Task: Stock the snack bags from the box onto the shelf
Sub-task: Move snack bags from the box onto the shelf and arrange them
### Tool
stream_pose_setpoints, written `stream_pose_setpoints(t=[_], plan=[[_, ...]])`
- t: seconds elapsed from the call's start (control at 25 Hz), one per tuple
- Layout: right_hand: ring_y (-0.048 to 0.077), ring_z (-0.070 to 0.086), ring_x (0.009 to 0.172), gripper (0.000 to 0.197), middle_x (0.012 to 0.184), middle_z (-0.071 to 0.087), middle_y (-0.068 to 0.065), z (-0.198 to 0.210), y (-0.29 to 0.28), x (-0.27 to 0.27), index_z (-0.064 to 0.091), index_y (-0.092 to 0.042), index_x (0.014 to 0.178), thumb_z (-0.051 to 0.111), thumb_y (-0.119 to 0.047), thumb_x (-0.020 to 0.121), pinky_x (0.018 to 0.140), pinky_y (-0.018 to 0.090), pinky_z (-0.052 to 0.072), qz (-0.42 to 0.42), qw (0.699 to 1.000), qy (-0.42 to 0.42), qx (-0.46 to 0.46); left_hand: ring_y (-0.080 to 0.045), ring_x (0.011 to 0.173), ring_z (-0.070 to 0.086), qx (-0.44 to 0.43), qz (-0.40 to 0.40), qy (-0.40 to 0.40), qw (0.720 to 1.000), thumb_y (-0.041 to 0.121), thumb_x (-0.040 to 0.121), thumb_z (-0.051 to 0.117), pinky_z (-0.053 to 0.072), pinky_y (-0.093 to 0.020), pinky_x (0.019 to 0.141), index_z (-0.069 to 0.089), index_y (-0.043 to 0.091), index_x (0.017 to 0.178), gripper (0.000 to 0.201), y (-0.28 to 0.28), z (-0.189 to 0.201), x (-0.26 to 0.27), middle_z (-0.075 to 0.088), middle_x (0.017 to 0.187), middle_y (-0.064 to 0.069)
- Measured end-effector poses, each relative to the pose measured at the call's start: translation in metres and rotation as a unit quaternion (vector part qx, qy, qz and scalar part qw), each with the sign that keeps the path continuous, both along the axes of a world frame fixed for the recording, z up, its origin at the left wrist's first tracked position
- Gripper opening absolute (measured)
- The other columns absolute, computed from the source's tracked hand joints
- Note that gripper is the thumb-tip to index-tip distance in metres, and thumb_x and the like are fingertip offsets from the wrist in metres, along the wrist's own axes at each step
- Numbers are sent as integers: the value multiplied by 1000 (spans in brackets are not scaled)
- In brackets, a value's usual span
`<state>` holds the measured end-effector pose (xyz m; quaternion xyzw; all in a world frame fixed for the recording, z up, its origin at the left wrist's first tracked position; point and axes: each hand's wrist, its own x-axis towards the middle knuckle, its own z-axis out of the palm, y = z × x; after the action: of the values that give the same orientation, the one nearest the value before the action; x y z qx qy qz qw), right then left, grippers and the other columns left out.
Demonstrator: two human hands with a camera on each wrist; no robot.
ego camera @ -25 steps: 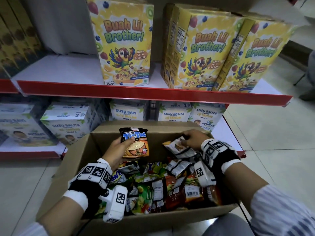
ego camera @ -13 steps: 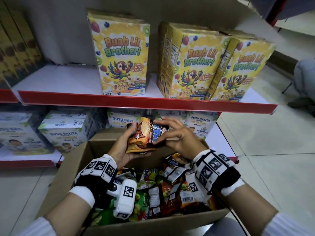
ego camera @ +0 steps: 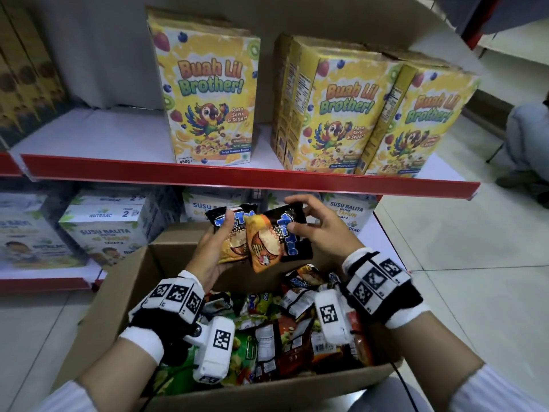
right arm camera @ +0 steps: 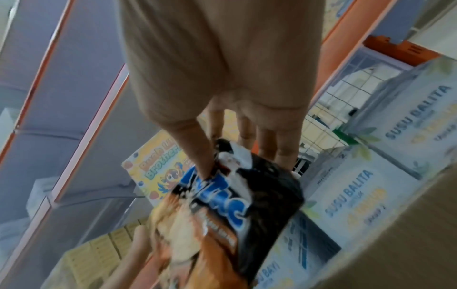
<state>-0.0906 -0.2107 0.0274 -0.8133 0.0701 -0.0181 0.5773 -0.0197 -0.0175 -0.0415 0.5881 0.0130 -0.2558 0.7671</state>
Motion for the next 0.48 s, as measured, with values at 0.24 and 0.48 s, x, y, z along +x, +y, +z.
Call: stream_pose_setpoints(t=[0.24,0.48], plan=[[9,57,99,49,109,60,1,-11,-4,13,47,-29,133,63,-31,87,82,15,45,64,993,42,-89,-22,100,68,51,-90,-71,992,36,54,84,57,-29,78,54,14,120,77,0,-8,-9,72,107,-5],[25,60,100,37,117,63,14,-81,-41,23,61,-6,116,45,-35,98,84,30,45,49,875,276,-396,-21,100,67,119,-27,-59,991,17,74,76,49,-37,93,60,13,111,40,18,-27,-11,71,106,-6]])
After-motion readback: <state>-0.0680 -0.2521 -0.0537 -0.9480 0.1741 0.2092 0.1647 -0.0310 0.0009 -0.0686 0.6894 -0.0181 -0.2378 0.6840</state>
